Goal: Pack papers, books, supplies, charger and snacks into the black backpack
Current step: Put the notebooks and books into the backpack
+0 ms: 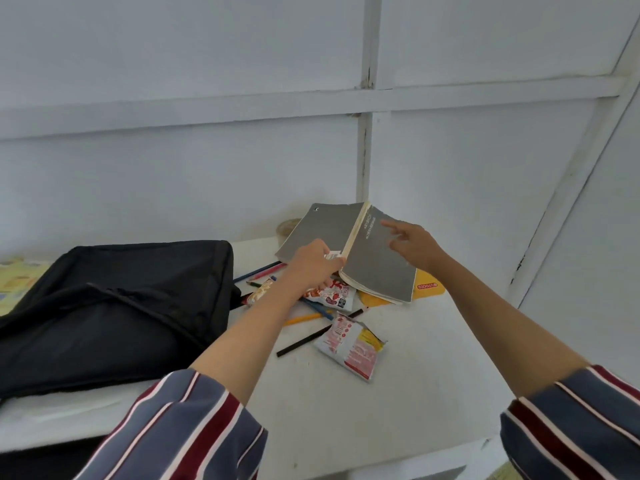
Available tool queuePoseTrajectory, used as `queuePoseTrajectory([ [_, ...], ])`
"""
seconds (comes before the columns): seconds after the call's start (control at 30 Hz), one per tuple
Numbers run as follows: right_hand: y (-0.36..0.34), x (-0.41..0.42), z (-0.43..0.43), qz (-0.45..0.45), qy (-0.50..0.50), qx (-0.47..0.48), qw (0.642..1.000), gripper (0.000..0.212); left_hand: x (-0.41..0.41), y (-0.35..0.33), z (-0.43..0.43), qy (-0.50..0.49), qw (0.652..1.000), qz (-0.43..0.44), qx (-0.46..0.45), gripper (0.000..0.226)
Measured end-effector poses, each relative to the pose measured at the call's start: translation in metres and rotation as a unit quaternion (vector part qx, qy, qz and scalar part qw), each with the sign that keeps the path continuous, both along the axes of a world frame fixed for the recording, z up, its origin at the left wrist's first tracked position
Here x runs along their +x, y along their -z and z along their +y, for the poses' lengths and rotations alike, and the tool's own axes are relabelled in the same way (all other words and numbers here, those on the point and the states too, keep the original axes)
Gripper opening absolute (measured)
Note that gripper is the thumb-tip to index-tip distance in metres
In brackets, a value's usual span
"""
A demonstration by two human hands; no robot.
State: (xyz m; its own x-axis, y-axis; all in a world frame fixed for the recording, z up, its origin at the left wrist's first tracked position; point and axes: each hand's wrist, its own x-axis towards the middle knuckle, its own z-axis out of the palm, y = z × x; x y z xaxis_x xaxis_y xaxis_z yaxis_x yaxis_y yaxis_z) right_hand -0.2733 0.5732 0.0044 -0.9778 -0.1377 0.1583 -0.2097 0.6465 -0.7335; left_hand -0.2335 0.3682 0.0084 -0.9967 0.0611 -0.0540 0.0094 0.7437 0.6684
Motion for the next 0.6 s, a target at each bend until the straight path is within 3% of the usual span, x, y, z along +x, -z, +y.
queuePoseTrajectory([
  [0.27,-0.003,-0.081,0.004,-0.014,-0.077,0.016,0.997,0.046,-0.017,0.004,0.011,-0.053,0.994,-0.093,0.035,0.057],
  [0.43,0.001,-0.126,0.008,-0.029,-0.140,0.037,0.989,0.044,-0.022,0.011,0.014,-0.091,0.990,-0.097,0.054,0.050],
  [0.6,0.003,-0.145,0.009,-0.047,-0.182,0.012,0.982,0.046,-0.020,0.012,0.014,-0.116,0.977,-0.122,0.129,0.042],
])
